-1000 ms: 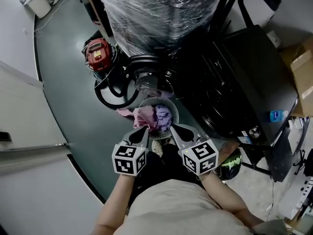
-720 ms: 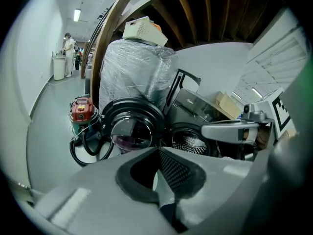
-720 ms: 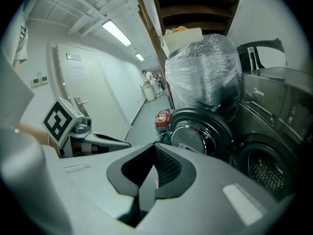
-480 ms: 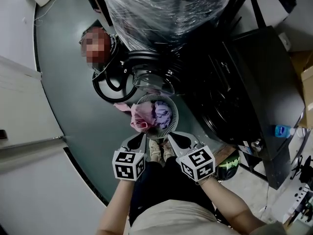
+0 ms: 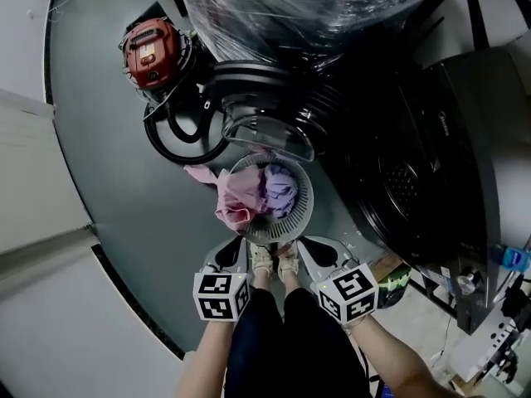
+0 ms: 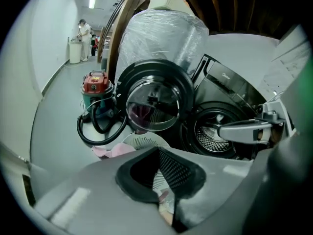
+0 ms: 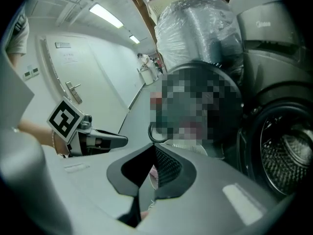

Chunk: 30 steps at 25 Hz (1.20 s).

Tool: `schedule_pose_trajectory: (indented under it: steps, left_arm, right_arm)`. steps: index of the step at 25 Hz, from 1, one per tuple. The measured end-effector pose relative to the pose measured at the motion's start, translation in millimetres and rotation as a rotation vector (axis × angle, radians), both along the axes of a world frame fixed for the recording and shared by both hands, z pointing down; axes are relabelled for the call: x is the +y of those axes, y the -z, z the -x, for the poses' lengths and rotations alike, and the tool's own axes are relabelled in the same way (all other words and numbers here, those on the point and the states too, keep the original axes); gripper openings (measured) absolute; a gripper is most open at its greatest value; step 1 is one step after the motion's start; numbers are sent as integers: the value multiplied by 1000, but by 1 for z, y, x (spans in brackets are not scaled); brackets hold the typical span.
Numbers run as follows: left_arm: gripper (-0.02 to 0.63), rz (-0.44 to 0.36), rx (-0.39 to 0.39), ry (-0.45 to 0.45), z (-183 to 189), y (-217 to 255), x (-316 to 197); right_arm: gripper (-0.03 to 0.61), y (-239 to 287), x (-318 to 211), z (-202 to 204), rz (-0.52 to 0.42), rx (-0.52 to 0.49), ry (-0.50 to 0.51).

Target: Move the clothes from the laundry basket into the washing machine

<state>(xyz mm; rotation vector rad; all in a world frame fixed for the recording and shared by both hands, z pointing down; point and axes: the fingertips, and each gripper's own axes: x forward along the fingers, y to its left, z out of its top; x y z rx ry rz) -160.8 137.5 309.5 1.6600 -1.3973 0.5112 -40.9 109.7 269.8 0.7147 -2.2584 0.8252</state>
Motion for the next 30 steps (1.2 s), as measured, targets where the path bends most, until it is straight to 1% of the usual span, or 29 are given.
schedule_pose_trajectory:
  steps: [3,5,7,9,12,14,18,19,22,23,25,27,28,30]
  left_arm:
    - [0,38,15,50,8,-47,9]
    - [0,54,48,54,7,-78,10]
    - [0,64,58,50,6,-105,10]
    - [0,68,37,48,10,-129,12]
    - [4,58,-14,65,26,-164,11]
    - [39,54,-41,83,37,-186,9]
    - [77,75,-108,74,52,-227,7]
    - [100,81,-128,67,57,-236,7]
    - [202,97,-181,69,74,-260,-2]
    - [222,101,-192,73,79,-267,-8]
    - [242,113,-190,80,85,-278,-18]
    - [243,126,-165,98,87,-291,-28]
    - [242,136,-150,108,88,-297,-30]
    - [218,159,-136,123,89,-306,-33]
  right_arm:
    - [25,-45,8,10,44,12,3]
    - [25,-79,9,17,65,17,2]
    - [25,-110,8,20,77,23,-13]
    - [25,-138,8,22,96,25,-34]
    - [25,-171,8,28,116,23,-42]
    - [25,-189,7,32,116,24,-36]
    - [25,-218,7,27,126,30,-60]
    - [25,-224,7,24,131,30,-75]
    - [25,-239,5,16,141,19,-107]
    - [25,-243,5,15,142,21,-110]
    - [25,-249,8,11,146,29,-110]
    - [25,-252,10,10,151,29,-116]
    - [25,-252,10,9,154,27,-120]
    - [25,-252,12,10,154,23,-124]
